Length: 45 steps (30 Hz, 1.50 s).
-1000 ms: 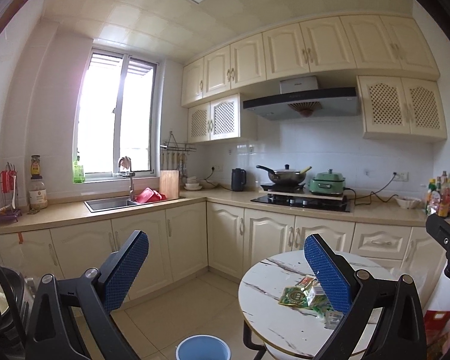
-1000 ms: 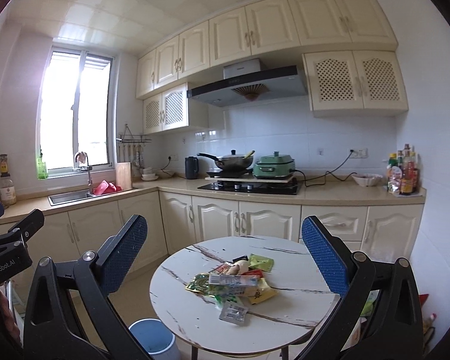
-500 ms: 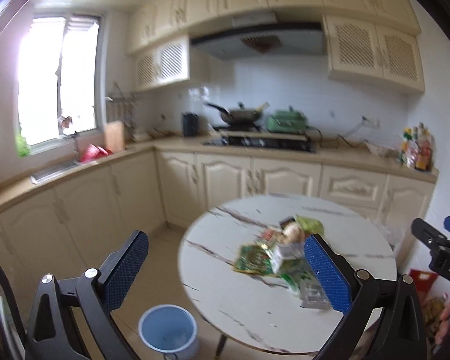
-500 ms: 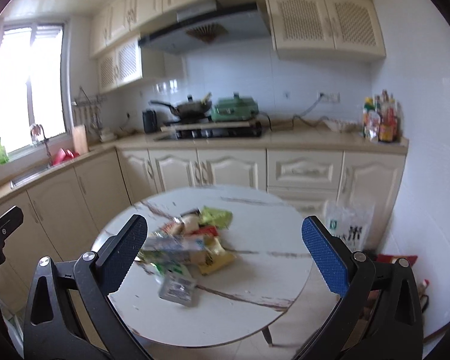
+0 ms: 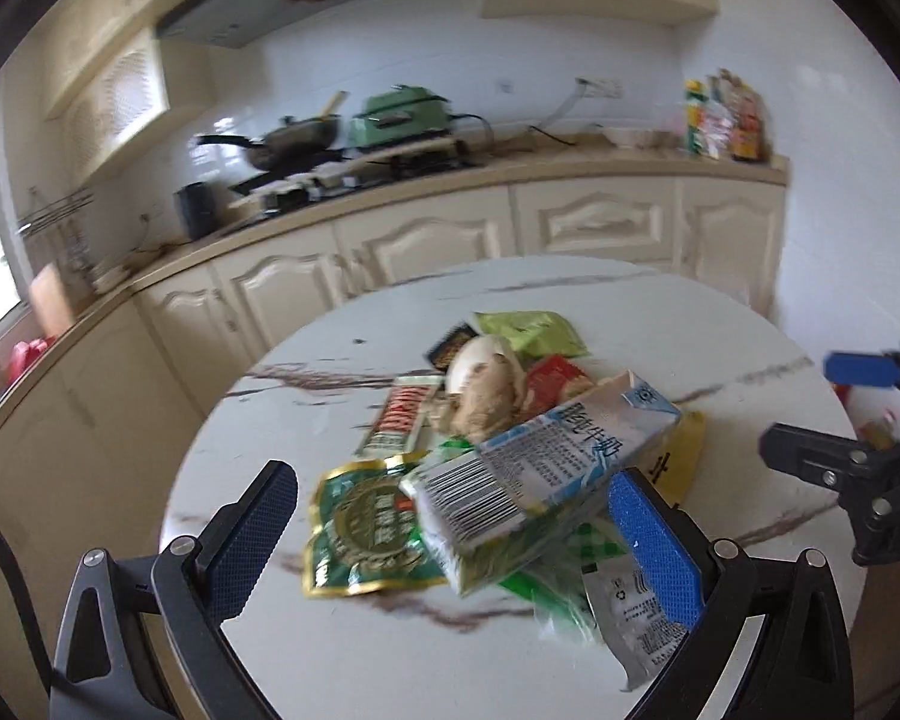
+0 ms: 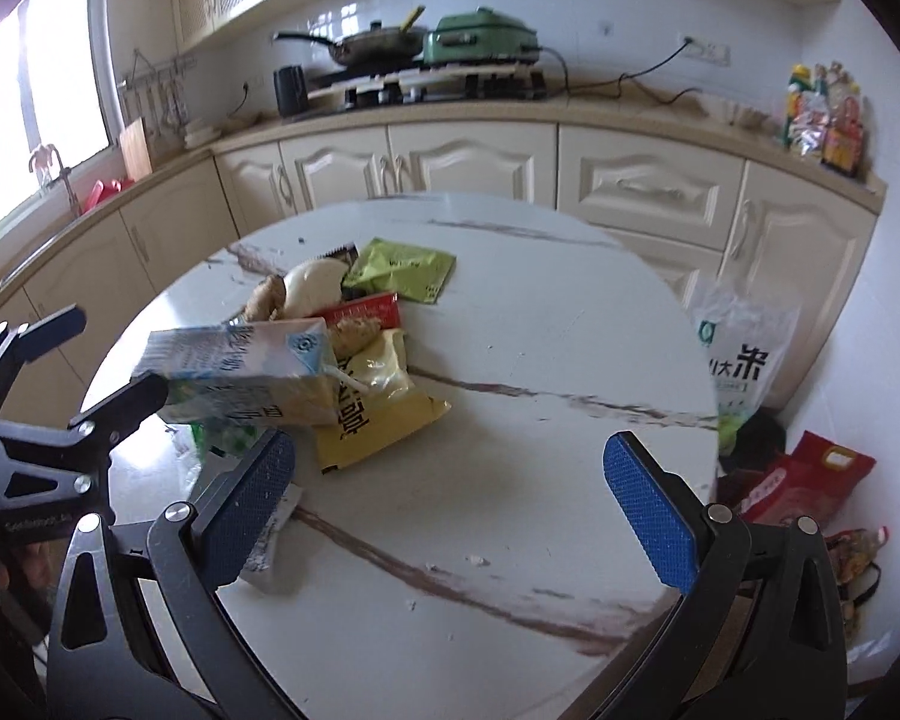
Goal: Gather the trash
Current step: 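Grasp the white milk carton with the left gripper while the right grasps the yellow snack wrapper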
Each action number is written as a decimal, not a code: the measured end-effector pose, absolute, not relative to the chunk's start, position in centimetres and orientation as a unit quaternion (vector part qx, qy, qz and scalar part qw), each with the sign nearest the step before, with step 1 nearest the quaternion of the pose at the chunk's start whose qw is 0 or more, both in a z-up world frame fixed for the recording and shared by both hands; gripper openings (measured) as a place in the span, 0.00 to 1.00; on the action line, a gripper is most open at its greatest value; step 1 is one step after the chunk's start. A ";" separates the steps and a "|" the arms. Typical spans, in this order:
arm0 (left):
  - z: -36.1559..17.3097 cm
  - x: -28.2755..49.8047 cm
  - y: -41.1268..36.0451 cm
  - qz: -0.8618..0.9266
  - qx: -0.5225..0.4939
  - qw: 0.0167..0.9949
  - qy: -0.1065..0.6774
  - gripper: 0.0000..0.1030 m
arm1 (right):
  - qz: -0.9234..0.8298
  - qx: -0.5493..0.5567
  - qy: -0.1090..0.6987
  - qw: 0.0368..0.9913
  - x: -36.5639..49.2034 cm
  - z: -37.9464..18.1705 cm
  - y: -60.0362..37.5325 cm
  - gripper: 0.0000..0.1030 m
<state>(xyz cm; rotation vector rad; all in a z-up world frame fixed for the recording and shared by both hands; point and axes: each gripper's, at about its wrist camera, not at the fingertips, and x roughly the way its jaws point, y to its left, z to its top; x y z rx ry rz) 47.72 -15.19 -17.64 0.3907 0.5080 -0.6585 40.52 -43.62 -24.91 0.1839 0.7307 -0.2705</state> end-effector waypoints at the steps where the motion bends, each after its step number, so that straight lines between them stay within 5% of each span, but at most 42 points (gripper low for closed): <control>1: -17.9 48.8 -15.5 -0.325 0.201 0.892 0.244 0.99 | -0.128 0.090 0.362 0.919 41.0 -25.3 -43.8 1.00; 7: -18.7 54.3 -17.3 -0.356 0.235 0.868 0.254 0.97 | -0.112 0.088 0.383 0.913 43.5 -26.2 -44.2 1.00; 16: -18.3 56.0 -17.4 -0.412 0.222 0.844 0.261 0.36 | -0.102 0.076 0.397 0.909 45.1 -27.2 -44.1 1.00; 33: -17.3 54.3 -8.9 -0.400 0.133 0.864 0.275 0.37 | -0.031 0.027 0.456 0.889 51.4 -29.9 -42.2 0.96; 37: -18.5 54.7 -8.9 -0.394 0.128 0.859 0.302 0.59 | -0.027 0.019 0.463 0.886 51.8 -30.2 -41.5 0.91; 39: -18.8 54.8 -9.3 -0.393 0.130 0.858 0.303 0.60 | -0.033 0.009 0.463 0.885 51.8 -30.2 -41.4 0.83; 41: -18.7 55.1 -10.1 -0.393 0.130 0.857 0.305 0.59 | -0.025 0.006 0.460 0.888 51.7 -30.1 -41.3 0.70; 43: -18.8 55.2 -10.6 -0.392 0.129 0.856 0.311 0.34 | -0.019 0.003 0.454 0.891 51.4 -29.9 -41.2 0.61; 45: -19.0 55.3 -10.7 -0.392 0.126 0.855 0.314 0.33 | -0.019 -0.003 0.453 0.891 51.2 -29.9 -41.0 0.56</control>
